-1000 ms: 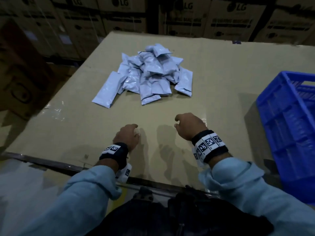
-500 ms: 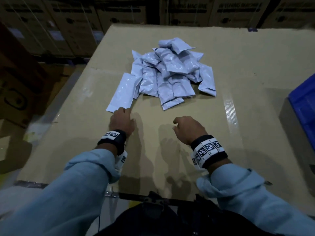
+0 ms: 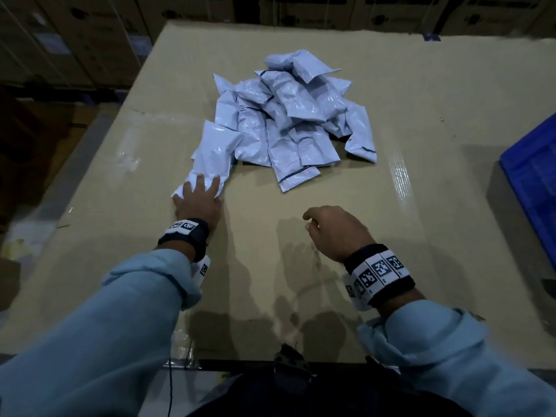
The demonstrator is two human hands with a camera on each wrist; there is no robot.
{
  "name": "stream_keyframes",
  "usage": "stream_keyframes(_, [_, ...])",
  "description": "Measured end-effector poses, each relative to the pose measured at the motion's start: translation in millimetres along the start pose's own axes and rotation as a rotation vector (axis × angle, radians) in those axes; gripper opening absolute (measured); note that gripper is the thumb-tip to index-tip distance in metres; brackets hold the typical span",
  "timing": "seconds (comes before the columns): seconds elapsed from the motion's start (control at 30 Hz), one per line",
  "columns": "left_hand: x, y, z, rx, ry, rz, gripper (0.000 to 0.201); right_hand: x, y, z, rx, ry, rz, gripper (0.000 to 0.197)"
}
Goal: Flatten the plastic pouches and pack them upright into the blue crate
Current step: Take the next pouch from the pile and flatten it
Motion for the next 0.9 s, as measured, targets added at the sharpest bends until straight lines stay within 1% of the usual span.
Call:
stream_keyframes(0.13, [16,-2,-18,0.025,0.058,-0.073,0.058,5,-1,-5,-0.003,-0.006,0.001,0.029])
stream_keyframes(0.17, [23,-5,-26,0.047,0.105,-0.099,0.060,6,0,-6,-0.002,-0.013,0.004,0.029])
stream_keyframes(0.27, [47,-6,-60,0.136,0.323,-0.196,0.065,3,3,-10,0.004,-0.049,0.026,0.031])
stream_keyframes(0.33, [68,-4,-90,0.146,0.420,-0.278,0.070,1,6,-15,0.033,-0.094,0.056,0.035])
stream_keyframes(0.4, [89,-9,-116,0.148,0.457,-0.330,0.079,0,11,-22,0.125,-0.157,0.024,0.043])
stream_keyframes(0.47, [109,-13,-136,0.125,0.526,-0.272,0.088,-1,17,-31,0.261,-0.218,-0.060,0.053])
stream_keyframes(0.5, [117,-14,-144,0.105,0.560,-0.261,0.089,-1,21,-34,0.308,-0.245,-0.097,0.057])
stream_keyframes(0.53, [122,-12,-150,0.094,0.578,-0.271,0.089,0,29,-36,0.323,-0.269,-0.127,0.060])
stream_keyframes(0.6, [127,-7,-161,0.118,0.581,-0.330,0.082,5,50,-40,0.257,-0.292,-0.157,0.065])
stream_keyframes(0.67, [132,-6,-168,0.214,0.562,-0.386,0.069,16,74,-42,0.138,-0.277,-0.163,0.067])
stream_keyframes(0.7, [135,-9,-169,0.269,0.545,-0.411,0.065,23,84,-46,0.099,-0.270,-0.164,0.066])
stream_keyframes(0.77, [141,-15,-171,0.360,0.499,-0.448,0.063,35,100,-53,0.067,-0.265,-0.173,0.067])
stream_keyframes(0.8, [144,-19,-171,0.375,0.482,-0.461,0.062,40,104,-57,0.061,-0.265,-0.172,0.069])
stream_keyframes(0.83, [149,-23,-170,0.360,0.469,-0.477,0.061,43,107,-60,0.061,-0.263,-0.167,0.070])
stream_keyframes(0.9, [157,-22,-165,0.285,0.436,-0.460,0.058,44,109,-67,0.081,-0.257,-0.157,0.070])
Point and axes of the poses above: each hand's wrist, its own z-axis towards the middle knuckle, its own y-axis out of the palm, x = y × z, the point moved 3 cm from there along z, towards the middle knuckle, and after that the axes turned 12 degrees about y, right-handed, at the moved point
